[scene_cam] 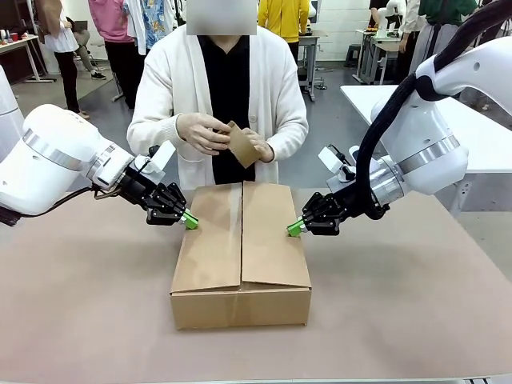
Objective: Wrap the clocks to prevent damage.
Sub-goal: After the human seals the box with tape, release both hands from the side flaps of the Package Box.
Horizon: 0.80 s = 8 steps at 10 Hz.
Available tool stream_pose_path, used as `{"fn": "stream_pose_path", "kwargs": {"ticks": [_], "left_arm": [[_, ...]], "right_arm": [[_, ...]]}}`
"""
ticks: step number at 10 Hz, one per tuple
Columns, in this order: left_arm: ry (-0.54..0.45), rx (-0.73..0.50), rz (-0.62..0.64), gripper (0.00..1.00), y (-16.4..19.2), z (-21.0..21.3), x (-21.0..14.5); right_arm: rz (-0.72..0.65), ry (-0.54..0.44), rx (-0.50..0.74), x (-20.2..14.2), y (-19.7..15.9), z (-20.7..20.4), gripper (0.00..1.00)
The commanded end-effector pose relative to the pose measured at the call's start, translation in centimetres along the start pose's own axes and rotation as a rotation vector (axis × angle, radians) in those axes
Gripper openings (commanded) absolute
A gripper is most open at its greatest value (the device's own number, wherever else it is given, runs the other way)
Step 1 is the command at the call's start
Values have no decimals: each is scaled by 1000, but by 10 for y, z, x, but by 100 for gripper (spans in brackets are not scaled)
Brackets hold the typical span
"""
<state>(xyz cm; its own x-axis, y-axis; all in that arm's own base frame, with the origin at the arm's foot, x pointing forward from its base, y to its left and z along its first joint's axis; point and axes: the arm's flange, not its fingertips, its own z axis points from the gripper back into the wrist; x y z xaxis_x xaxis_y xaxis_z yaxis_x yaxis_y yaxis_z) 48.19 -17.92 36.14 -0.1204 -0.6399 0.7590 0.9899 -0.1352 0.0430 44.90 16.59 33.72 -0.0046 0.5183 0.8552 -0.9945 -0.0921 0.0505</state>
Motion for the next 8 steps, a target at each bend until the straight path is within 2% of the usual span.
{"fn": "stream_pose_path", "kwargs": {"ticks": [1,8], "left_arm": [[6,-5,-9,0,0,-5,-4],[6,-5,-9,0,0,-5,-4]], "right_arm": [[-6,5,0,-4,0,-2,1],[-6,5,0,-4,0,-2,1]]}}
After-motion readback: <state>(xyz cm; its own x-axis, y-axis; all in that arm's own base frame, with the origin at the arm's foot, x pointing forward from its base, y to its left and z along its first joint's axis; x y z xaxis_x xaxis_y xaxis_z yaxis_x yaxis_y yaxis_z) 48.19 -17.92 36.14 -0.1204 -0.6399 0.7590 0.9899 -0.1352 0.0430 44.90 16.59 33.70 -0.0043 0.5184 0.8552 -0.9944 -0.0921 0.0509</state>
